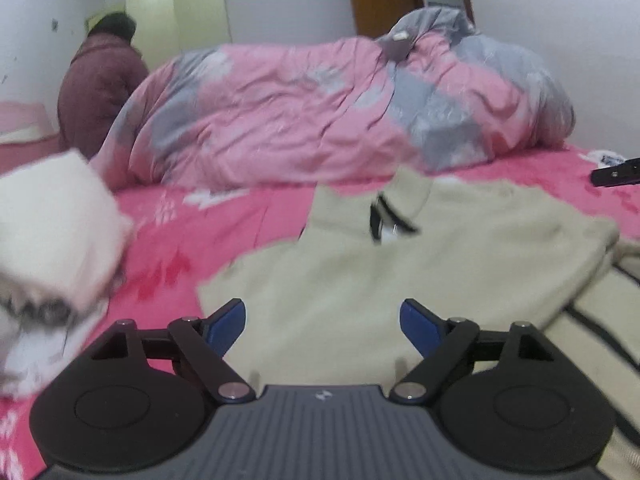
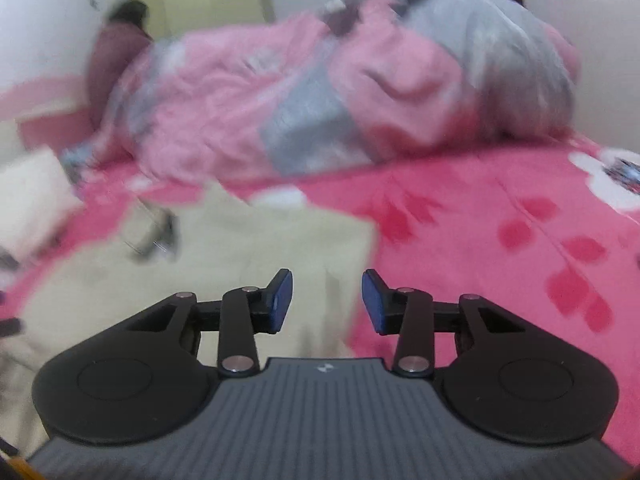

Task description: Fold clothes

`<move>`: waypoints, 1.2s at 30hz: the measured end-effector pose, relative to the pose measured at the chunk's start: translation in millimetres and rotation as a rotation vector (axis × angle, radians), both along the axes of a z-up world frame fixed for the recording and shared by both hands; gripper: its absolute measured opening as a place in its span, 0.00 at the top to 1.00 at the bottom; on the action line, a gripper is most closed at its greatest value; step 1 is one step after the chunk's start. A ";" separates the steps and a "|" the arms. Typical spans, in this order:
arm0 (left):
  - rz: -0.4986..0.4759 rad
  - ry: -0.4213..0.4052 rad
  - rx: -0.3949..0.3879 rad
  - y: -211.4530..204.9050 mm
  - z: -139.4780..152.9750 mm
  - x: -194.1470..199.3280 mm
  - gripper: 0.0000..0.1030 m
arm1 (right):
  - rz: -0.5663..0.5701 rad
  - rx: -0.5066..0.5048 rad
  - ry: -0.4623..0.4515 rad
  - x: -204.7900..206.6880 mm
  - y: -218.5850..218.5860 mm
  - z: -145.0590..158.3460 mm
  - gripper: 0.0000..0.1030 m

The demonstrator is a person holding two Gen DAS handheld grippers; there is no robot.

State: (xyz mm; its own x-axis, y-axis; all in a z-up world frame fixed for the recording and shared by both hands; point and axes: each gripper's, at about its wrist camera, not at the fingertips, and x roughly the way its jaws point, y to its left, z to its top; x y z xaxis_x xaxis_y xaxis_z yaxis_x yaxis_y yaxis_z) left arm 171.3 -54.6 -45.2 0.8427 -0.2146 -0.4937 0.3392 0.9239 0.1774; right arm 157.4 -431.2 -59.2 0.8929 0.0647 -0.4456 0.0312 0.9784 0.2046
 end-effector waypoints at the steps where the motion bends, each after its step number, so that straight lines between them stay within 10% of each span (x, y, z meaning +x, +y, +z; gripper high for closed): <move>1: -0.008 0.004 0.012 -8.1 1.1 8.2 0.17 | 0.040 -0.013 -0.006 5.0 10.1 4.3 0.63; 8: -0.015 0.169 0.082 -48.6 -52.3 72.9 0.25 | 0.209 -0.097 0.045 45.9 60.7 -2.0 0.67; 19: -0.018 0.111 -0.049 -34.1 -28.3 79.7 0.28 | 0.221 -0.190 0.120 82.0 79.3 -31.5 0.69; 23: 0.056 0.236 -0.056 -33.5 -59.2 121.3 0.16 | 0.198 -0.215 0.124 89.8 72.7 -51.6 0.68; 36: 0.149 0.273 -0.248 46.7 -45.5 127.7 0.24 | 0.182 -0.172 0.099 84.7 66.7 -50.7 0.68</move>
